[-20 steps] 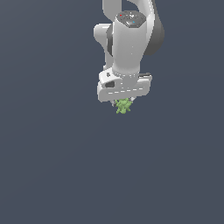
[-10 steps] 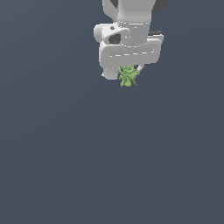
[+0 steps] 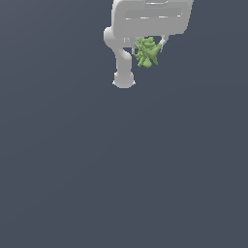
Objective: Pick up the object and move it to a goal position.
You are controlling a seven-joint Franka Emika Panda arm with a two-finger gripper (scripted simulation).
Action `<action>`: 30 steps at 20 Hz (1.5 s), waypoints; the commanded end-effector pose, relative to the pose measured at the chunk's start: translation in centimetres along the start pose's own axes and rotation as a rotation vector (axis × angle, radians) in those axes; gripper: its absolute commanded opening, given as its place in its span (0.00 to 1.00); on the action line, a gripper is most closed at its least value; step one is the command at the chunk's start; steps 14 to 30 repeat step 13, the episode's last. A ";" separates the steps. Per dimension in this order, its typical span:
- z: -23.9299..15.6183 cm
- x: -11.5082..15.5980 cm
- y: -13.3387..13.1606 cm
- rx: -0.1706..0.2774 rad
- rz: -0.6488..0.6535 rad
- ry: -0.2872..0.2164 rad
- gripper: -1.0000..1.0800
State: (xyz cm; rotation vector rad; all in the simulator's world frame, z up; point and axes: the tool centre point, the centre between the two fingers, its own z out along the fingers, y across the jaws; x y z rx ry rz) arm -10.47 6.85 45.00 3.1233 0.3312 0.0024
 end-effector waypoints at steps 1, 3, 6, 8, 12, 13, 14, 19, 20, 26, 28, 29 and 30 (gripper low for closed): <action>-1.5 -0.5 -0.3 0.000 0.000 -0.002 0.00; -2.4 -0.7 -0.4 0.000 0.000 -0.002 0.00; -3.3 -0.9 -0.6 0.000 0.000 -0.002 0.00; -3.7 -1.0 -0.7 0.000 0.000 -0.002 0.00; -3.8 -0.9 -0.7 0.000 0.000 -0.002 0.00; -3.7 -0.9 -0.7 0.000 0.000 -0.002 0.00; -3.7 -0.9 -0.7 0.000 0.000 -0.002 0.00; -3.7 -0.9 -0.7 0.000 0.000 -0.002 0.00; -3.7 -0.9 -0.7 0.000 0.000 -0.002 0.00; -3.7 -0.9 -0.7 0.000 0.000 -0.002 0.00; -3.7 -0.9 -0.7 0.000 0.000 -0.002 0.00; -3.7 -0.9 -0.7 0.000 0.000 -0.002 0.00; -3.7 -0.9 -0.7 0.000 0.000 -0.002 0.00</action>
